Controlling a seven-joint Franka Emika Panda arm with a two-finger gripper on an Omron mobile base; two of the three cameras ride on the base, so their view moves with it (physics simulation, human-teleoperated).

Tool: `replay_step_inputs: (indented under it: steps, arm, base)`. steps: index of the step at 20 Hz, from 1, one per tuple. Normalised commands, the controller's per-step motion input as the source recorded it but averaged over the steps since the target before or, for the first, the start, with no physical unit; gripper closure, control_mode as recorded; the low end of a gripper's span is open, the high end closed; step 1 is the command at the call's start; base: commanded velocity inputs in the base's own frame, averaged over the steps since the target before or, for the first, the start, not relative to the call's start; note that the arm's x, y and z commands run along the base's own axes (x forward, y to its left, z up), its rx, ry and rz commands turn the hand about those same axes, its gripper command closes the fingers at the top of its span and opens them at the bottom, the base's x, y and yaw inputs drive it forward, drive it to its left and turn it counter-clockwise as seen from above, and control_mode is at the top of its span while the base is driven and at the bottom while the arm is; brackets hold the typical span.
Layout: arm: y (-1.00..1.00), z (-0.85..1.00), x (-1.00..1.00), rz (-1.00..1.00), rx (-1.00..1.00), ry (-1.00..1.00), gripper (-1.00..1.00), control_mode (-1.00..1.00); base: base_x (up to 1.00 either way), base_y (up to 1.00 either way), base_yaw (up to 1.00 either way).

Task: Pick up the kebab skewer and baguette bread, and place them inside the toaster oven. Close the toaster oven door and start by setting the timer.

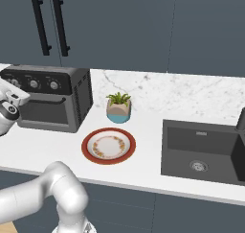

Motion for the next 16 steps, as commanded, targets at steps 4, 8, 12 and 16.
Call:
replay_step_inputs:
  steps: [4, 8, 12, 16]
  arm:
    - [-0.01, 0.0, -0.11, 0.0, 0.42, 0.0, 1.0, -1.0]
    - [-0.07, 0.0, -0.14, 0.0, 0.44, 0.0, 1.0, -1.0]
    - [0.0, 0.0, -0.05, -0.02, 0.36, 0.0, 1.0, -1.0]
    - [0.0, 0.0, -0.04, -0.02, 0.31, 0.0, 1.0, -1.0]
  base:
    - [0.0, 0.0, 0.0]
    - [0.0, 0.0, 0.0]
    - [0.0, 0.0, 0.0]
    - [0.0, 0.0, 0.0]
